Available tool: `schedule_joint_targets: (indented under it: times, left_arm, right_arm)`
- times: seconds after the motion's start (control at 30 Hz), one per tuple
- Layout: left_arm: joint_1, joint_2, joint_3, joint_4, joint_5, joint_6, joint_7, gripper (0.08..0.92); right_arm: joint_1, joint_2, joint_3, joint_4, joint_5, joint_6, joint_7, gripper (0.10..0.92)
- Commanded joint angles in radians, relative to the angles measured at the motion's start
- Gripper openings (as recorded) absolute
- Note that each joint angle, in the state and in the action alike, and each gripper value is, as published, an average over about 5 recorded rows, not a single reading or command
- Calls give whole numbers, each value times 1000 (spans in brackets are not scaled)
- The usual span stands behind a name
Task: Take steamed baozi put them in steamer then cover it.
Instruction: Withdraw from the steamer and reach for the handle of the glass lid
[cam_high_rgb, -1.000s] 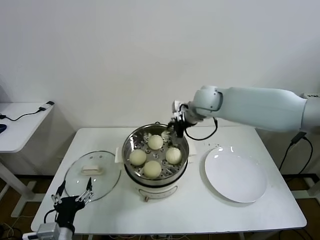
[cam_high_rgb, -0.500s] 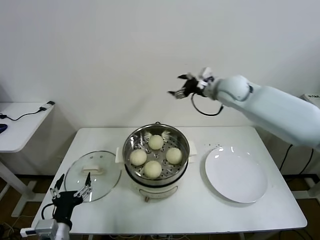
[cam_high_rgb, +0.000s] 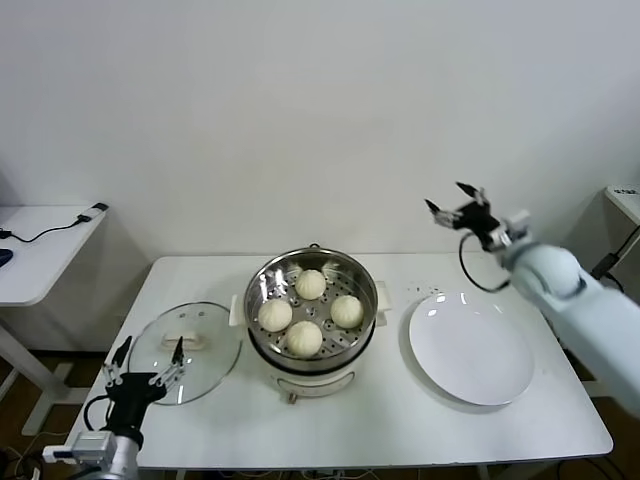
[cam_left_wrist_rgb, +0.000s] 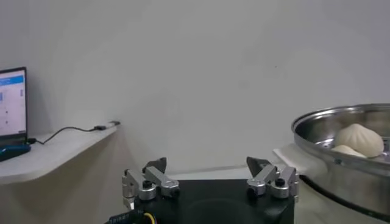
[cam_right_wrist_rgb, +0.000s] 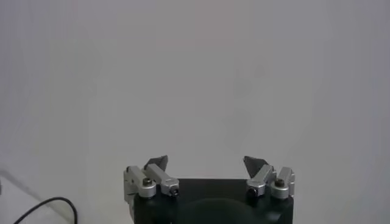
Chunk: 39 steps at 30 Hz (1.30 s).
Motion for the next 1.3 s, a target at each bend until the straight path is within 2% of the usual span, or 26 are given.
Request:
schedule_joint_targets:
  times: [0.03,0.37,0.53,0.67,0.83,0.97,1.13,1.3]
  left_arm:
    - [-9,16,-1,4,1,-13,7,823]
    - [0,40,7,30,135,-71,-50,823]
    - [1,71,8,45,296,-96,-123,823]
    - [8,120,0,77,532,-109,-196,823]
    - [-1,188,-23,192,1026,-129,-218,823]
    - [-40,227,9,301,1197,-64,-213,823]
    - [-120,213,56,449,1340,-23,-268,823]
    - [-192,182,91,564,1400,-35,-313,823]
  right_arm:
    - [-905,203,699,227,-155,159,-35,823]
    - [-1101,414,740,297,-199,224,-25,823]
    - [-1159,471,738,340,-229,219,25,823]
    - [-1185,496,732,372,-262,189,54,823]
    - [-1207,501,723,421,-275,156,60,823]
    - [-1209,518,731,444,-314,148,65,823]
    - [-1215,534,748,465,-330,138,72,823]
    - [-1230,545,760,479,-332,140,71,823]
